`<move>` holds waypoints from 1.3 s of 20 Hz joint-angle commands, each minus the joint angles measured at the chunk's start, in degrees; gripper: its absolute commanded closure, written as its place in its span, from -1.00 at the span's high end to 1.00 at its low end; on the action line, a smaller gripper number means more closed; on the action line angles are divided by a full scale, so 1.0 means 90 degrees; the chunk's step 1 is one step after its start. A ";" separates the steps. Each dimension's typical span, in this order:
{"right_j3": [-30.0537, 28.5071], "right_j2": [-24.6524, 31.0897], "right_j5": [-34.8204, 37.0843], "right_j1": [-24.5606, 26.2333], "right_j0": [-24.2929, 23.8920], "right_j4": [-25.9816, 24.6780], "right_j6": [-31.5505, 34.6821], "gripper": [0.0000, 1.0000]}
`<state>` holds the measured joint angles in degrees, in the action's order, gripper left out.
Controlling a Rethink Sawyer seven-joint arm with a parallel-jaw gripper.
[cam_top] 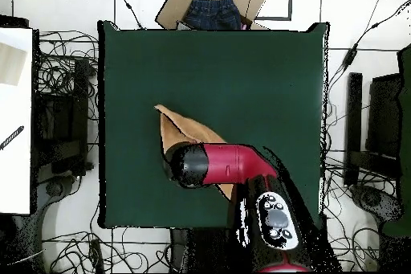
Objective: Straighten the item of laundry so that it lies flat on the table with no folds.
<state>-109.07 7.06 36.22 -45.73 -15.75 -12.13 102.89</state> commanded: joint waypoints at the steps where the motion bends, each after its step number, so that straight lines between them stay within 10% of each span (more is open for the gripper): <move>1: 0.0050 0.0262 0.1521 -0.1096 0.0077 0.0417 0.0194 -1.00; 26: 0.0958 0.1001 0.1055 -0.0489 -0.0355 0.0125 -0.0556 -1.00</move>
<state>-103.41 9.44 45.43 -52.76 -17.43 -11.52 102.89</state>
